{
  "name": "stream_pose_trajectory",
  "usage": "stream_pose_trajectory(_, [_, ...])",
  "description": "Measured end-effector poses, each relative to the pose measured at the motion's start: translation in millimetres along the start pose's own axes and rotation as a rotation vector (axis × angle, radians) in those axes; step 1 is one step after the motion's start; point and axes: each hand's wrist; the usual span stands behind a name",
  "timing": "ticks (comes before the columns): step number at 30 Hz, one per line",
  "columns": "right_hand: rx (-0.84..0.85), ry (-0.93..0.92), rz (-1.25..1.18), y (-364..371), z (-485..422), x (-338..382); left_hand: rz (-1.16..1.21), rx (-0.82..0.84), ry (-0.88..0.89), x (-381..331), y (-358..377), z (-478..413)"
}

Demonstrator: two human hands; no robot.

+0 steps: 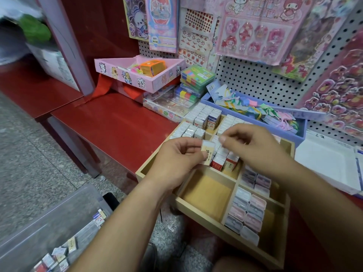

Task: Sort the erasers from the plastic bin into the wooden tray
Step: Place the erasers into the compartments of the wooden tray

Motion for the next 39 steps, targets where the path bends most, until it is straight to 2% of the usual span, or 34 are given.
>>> stream_pose_trajectory(2, [0.117,-0.054,-0.059,9.3,10.6,10.7,-0.002,0.004,0.002,-0.8,1.8,1.4])
stream_pose_trajectory(6, [-0.007,-0.021,-0.046,9.5,5.9,4.6,0.006,-0.069,0.036,-5.5,2.2,5.5])
stream_pose_trajectory(10, [-0.220,0.110,0.073,-9.8,-10.5,-16.5,-0.180,-0.313,0.196,-14.1,-14.2,4.5])
stream_pose_trajectory(14, [-0.246,0.135,0.287,-13.4,-19.3,-30.4,-0.517,-0.503,0.338,-13.6,-41.6,1.4])
stream_pose_trajectory(18, [-0.198,0.153,0.376,-2.7,-24.6,-36.2,-0.876,-0.484,0.212,-5.6,-62.8,3.1])
stream_pose_trajectory(22, [-0.181,0.175,0.393,4.1,-29.7,-34.2,-1.063,-0.384,0.143,0.9,-66.9,11.0])
stream_pose_trajectory(26, [-0.085,0.182,0.480,-2.2,-26.3,-27.0,-1.037,-0.353,0.166,10.6,-60.5,18.4])
stream_pose_trajectory(29, [-0.107,0.161,0.518,-6.4,-17.1,-20.4,-1.052,-0.378,0.145,12.7,-60.4,16.5])
stream_pose_trajectory(31, [-0.150,0.104,0.513,-5.6,-7.6,-9.1,-1.040,-0.360,0.104,10.5,-60.7,15.3])
stream_pose_trajectory(34, [-0.131,-0.061,0.416,9.1,12.0,31.2,-0.935,-0.384,0.187,7.0,-69.3,29.8])
stream_pose_trajectory(37, [0.061,-0.242,0.288,45.9,39.2,88.0,-0.789,-0.576,0.273,16.4,-112.3,70.5])
stream_pose_trajectory(39, [0.251,-0.363,0.278,85.0,53.0,119.2,-0.713,-0.718,0.216,34.8,-157.8,107.0])
Point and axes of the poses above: each hand's wrist, its own z-axis away from the middle knuckle, its own y-axis out of the palm, x = y × z, and after that the axes turned 11 degrees about z, right-handed
